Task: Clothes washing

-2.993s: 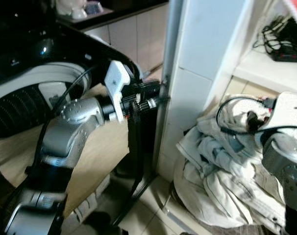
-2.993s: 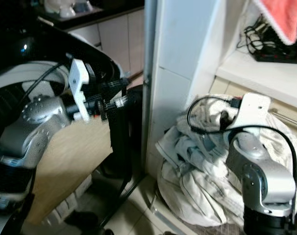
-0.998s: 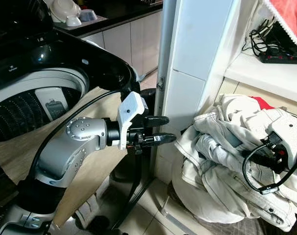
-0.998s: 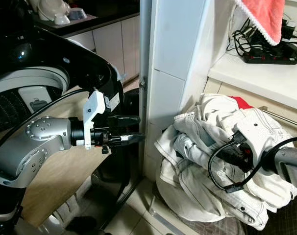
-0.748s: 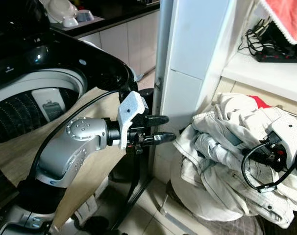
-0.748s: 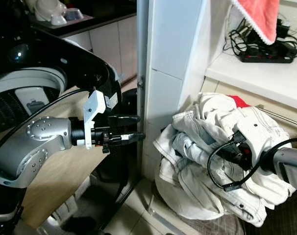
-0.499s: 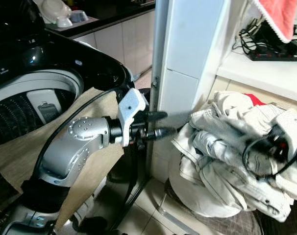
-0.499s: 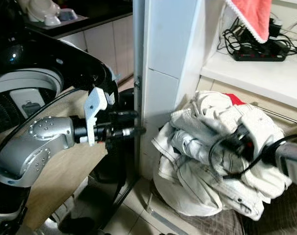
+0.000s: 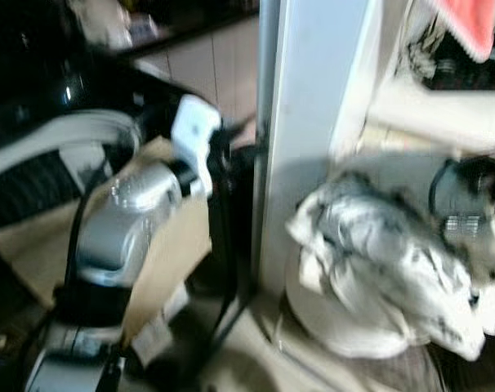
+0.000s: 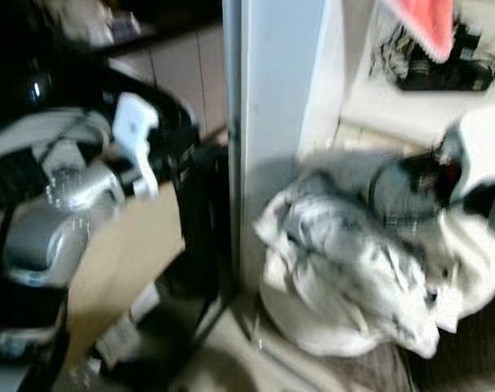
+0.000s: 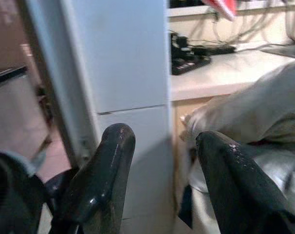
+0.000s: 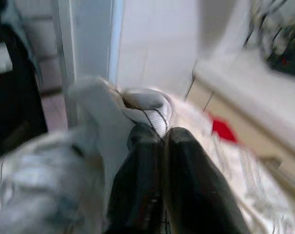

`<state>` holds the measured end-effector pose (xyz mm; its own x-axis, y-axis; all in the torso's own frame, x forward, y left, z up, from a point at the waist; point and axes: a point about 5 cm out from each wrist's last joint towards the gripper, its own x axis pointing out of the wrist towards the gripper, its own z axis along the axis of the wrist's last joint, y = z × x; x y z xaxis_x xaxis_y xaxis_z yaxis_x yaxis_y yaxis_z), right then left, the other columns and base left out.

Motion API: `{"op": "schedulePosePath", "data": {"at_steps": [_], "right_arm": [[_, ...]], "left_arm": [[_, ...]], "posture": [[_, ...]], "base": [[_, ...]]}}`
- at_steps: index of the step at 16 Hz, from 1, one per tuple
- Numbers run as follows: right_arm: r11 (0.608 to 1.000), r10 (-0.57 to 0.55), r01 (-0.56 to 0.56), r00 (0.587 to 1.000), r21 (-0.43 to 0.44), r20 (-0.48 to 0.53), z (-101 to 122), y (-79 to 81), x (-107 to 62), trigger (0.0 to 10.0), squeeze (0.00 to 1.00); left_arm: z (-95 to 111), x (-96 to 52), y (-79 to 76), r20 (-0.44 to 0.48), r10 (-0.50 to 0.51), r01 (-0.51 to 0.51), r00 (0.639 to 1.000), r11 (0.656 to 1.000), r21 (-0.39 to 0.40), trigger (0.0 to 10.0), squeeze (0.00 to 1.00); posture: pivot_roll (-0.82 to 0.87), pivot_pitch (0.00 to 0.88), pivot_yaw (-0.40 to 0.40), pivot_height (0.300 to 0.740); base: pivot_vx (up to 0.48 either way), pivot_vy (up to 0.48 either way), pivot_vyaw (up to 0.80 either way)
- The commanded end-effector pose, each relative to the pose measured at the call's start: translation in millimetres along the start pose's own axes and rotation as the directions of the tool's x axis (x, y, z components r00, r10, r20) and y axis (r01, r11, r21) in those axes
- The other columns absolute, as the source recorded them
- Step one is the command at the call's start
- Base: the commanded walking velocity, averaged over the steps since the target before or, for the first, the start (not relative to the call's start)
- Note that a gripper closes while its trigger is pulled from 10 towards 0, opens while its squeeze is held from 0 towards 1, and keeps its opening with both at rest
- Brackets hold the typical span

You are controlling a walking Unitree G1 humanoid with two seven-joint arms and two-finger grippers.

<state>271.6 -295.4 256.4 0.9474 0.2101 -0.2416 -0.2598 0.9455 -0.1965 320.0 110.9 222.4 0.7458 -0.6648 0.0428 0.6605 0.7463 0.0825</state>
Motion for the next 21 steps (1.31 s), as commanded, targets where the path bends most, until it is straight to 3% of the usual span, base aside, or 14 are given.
{"op": "schedulePosePath", "data": {"at_steps": [1,2,3,5,6,8,9,11,14,15,16,18,21], "right_arm": [[1.0,-0.005,0.006,0.989,0.0,0.148,29.7,-2.0,-7.7,0.0,0.0],[1.0,0.003,-0.005,0.981,0.008,0.193,38.6,-1.1,-9.0,0.0,0.0],[0.998,0.035,-0.051,0.951,0.045,0.308,61.0,2.2,-12.0,0.0,0.0],[0.991,0.065,-0.105,0.916,0.08,0.396,77.6,6.2,-14.0,0.0,0.0],[0.975,0.121,-0.195,0.868,0.106,0.482,90.4,15.3,-14.2,0.0,0.0],[0.942,0.224,-0.322,0.813,0.095,0.538,95.0,32.1,-12.7,0.0,0.0],[0.896,0.297,-0.43,0.769,0.114,0.566,94.0,48.1,-8.7,0.0,0.0],[0.849,0.351,-0.512,0.733,0.132,0.583,92.6,62.9,-3.6,0.0,0.0],[0.739,0.487,-0.663,0.649,0.121,0.584,83.1,88.4,-3.7,0.0,0.0],[0.714,0.509,-0.689,0.634,0.127,0.583,79.2,92.1,-4.8,0.0,0.0],[0.695,0.518,-0.705,0.627,0.141,0.582,75.8,94.4,-5.7,0.0,0.0],[0.656,0.543,-0.74,0.599,0.148,0.588,70.0,103.1,-9.2,0.0,0.0],[0.659,0.533,-0.736,0.604,0.157,0.592,69.4,103.8,-10.3,0.0,0.0]], "left_arm": [[8.5,3.2,3.5,0.03,0.032,-0.032,0.999,0.999,0.012,10.0,0.0],[10.1,3.7,3.0,0.04,0.033,-0.034,0.999,0.999,0.011,10.0,0.0],[17.5,5.9,-0.2,0.088,0.038,-0.039,0.995,0.999,0.004,10.0,0.0],[29.9,8.6,-5.5,0.169,0.03,-0.03,0.985,1.0,-0.006,10.0,0.0],[45.9,11.5,-11.3,0.257,0.013,0.0,0.966,0.999,-0.053,10.0,1.0],[59.3,14.6,-18.7,0.317,-0.033,0.058,0.948,0.996,-0.071,10.0,1.0],[65.4,18.3,-26.0,0.337,-0.077,0.103,0.938,0.993,-0.061,10.0,1.0],[68.3,22.1,-33.6,0.349,-0.11,0.137,0.931,0.989,-0.053,10.0,1.0],[74.1,24.1,-36.4,0.403,-0.085,0.103,0.911,0.994,-0.022,10.0,1.0],[76.1,22.8,-37.5,0.422,-0.104,0.104,0.9,0.994,0.023,10.0,0.45],[77.6,21.3,-39.7,0.435,-0.138,0.117,0.89,0.99,0.075,10.0,0.0],[67.4,20.7,-57.2,0.382,-0.273,0.268,0.883,0.961,0.068,10.0,0.0],[55.0,17.8,-72.4,0.34,-0.381,0.408,0.86,0.913,-0.006,10.0,0.0]], "posture": [[-0.11,0.0,0.007,0.74],[-0.11,0.0,0.006,0.74],[-0.11,0.0,0.006,0.74],[-0.11,0.0,0.004,0.74],[-0.11,0.0,0.004,0.74],[-0.11,0.0,-0.001,0.74],[-0.11,0.0,-0.007,0.74],[-0.11,0.0,-0.007,0.74],[-0.11,0.0,-0.008,0.74],[-0.11,0.0,-0.01,0.74],[-0.11,0.0,-0.01,0.74],[-0.11,0.0,-0.008,0.74],[-0.11,0.0,-0.002,0.74]], "base": [[0.0,0.0,0.0],[0.0,0.0,0.0],[0.0,0.0,0.0],[0.0,0.0,0.0],[0.0,0.0,0.0],[0.0,0.0,0.0],[0.0,0.0,0.0],[0.0,0.0,0.0],[0.0,0.0,0.0],[0.0,0.0,0.0],[0.0,0.0,0.0],[0.0,0.0,0.0],[0.0,0.0,0.0]]}}
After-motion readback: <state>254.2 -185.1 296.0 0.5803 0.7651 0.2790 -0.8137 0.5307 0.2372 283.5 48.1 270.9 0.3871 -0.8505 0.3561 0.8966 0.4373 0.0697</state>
